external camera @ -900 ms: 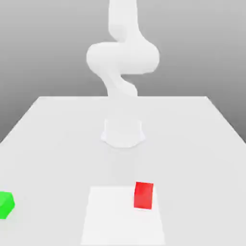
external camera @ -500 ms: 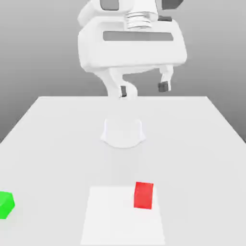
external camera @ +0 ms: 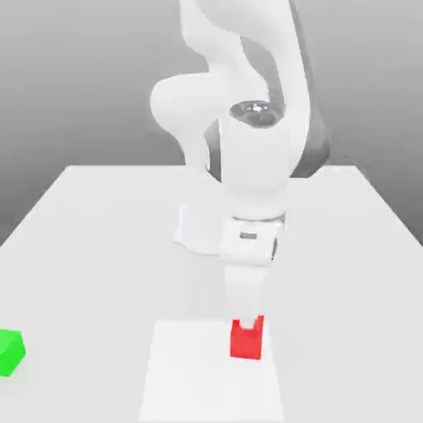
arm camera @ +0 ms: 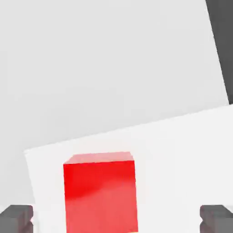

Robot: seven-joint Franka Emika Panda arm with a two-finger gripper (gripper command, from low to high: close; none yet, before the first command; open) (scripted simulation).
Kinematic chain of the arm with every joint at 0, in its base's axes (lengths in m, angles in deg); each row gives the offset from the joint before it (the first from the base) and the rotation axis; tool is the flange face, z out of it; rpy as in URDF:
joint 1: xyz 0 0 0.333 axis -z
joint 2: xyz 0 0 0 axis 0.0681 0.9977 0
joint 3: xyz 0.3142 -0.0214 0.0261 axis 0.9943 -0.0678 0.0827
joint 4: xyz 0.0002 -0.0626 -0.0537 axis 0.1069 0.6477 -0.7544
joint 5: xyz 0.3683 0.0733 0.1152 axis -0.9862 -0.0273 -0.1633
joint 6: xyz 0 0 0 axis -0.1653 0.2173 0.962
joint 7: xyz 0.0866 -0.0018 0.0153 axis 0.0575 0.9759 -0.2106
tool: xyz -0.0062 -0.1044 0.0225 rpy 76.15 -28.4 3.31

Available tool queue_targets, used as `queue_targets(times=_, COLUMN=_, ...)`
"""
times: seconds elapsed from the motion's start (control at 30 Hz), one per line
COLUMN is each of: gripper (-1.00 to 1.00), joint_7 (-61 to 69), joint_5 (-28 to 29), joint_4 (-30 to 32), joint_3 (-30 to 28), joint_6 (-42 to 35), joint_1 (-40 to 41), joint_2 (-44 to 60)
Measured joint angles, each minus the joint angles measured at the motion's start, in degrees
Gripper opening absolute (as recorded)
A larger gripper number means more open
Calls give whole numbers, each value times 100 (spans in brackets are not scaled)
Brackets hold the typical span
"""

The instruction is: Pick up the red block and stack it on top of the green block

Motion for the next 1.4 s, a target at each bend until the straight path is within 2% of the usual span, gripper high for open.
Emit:
queue_targets(times=0.2, gripper=0, joint_7=439, joint_5=-536, joint_4=-106, joint_3=194, joint_6=469, joint_1=63, joint_2=574)
queue_targets(times=0.4, gripper=0, joint_7=930, joint_5=-1233, joint_4=-175, joint_3=741, joint_6=995, joint_1=438, joint_2=1228)
queue_targets(times=0.43, gripper=-100, joint_7=983, joint_5=-1309, joint_4=-179, joint_3=863, joint_6=1079, joint_1=540, joint_2=1327)
queue_targets(times=0.67, gripper=-100, joint_7=995, joint_5=-1324, joint_4=-181, joint_3=890, joint_6=1081, joint_1=562, joint_2=1344)
queue_targets(times=0.9, gripper=-100, joint_7=454, joint_5=-556, joint_4=-117, joint_3=375, joint_6=522, joint_1=243, joint_2=648)
queue_targets(times=1.17, gripper=-100, joint_7=-48, joint_5=95, joint_4=35, joint_3=228, joint_6=-96, joint_1=269, joint_2=-78)
queue_targets(times=1.27, gripper=-100, joint_7=-288, joint_5=169, joint_4=-298, joint_3=-262, joint_6=-404, joint_1=107, joint_2=90)
queue_targets(times=1.4, gripper=-100, joint_7=-478, joint_5=-35, joint_4=-905, joint_3=-905, joint_6=-826, joint_1=1228, joint_2=446)
